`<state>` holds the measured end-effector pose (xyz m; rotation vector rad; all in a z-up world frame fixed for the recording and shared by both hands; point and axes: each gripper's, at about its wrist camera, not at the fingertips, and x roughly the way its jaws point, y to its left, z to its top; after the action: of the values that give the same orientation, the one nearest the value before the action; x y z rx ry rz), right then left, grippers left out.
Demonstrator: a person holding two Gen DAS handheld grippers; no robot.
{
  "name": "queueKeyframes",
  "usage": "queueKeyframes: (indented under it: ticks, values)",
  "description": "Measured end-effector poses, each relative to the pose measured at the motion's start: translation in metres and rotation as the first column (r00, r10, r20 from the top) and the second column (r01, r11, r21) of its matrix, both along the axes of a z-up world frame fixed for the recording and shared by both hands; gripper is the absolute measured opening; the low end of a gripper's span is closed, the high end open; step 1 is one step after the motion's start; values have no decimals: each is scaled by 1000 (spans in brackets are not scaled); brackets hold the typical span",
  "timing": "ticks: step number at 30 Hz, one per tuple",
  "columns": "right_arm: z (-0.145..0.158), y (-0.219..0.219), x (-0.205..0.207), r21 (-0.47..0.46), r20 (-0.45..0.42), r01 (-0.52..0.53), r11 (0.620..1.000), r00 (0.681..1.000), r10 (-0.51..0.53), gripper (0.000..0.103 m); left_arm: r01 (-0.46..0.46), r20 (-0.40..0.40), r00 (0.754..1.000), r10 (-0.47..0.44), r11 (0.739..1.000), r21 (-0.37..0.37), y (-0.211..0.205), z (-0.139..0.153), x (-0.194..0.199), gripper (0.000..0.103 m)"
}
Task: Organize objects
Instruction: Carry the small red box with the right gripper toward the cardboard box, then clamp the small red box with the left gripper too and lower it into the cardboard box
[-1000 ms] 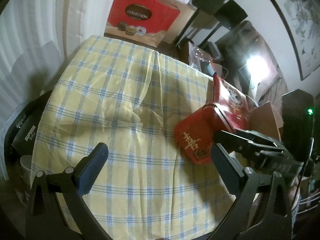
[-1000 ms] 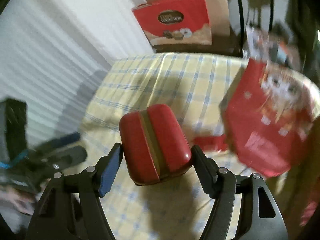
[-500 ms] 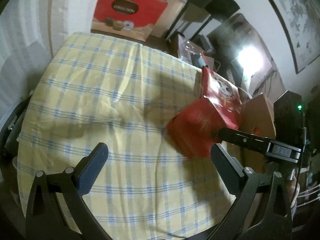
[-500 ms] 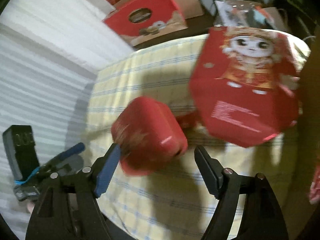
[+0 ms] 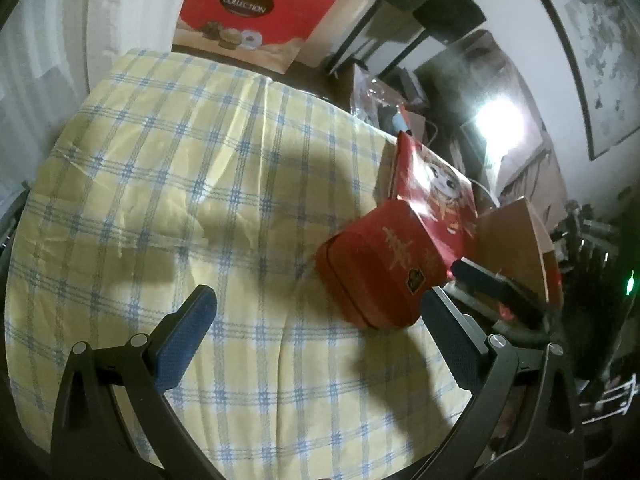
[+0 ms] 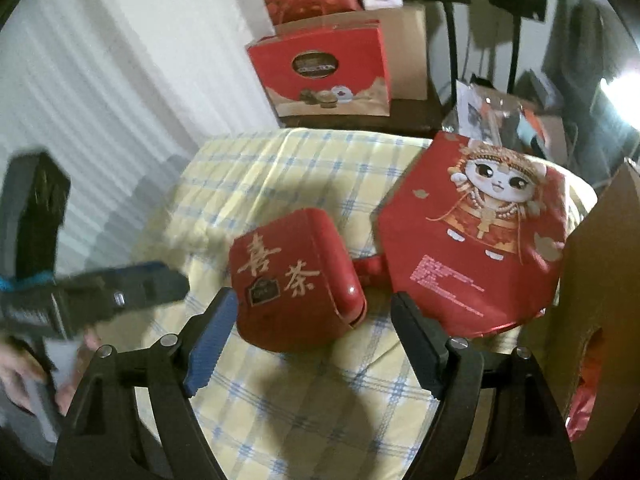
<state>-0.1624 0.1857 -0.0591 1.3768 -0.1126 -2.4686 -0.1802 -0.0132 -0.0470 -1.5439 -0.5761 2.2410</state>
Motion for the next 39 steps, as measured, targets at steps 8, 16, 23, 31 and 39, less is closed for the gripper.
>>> queueKeyframes:
  ticks: [8, 16, 23, 31, 39]
  values:
    - [-10, -17, 9, 97, -90, -35, 995, 995, 43, 81, -4, 30, 1000, 3, 998, 55, 12, -2, -18, 102]
    - [-19, -22, 8, 95, -115, -50, 994, 991, 60, 82, 17, 82, 996, -24, 996, 82, 35, -15, -35, 102]
    - [-29, -28, 6, 119, -124, -63, 991, 989, 78, 84, 56, 102, 993, -64, 995, 83, 50, -26, -39, 88]
    - [-33, -26, 4, 95, -123, -54, 994, 990, 66, 84, 61, 98, 993, -69, 995, 80, 52, -26, -36, 85]
    - [-16, -21, 8, 58, -127, -29, 998, 991, 36, 84, 71, 74, 994, -77, 994, 78, 56, -7, -28, 83]
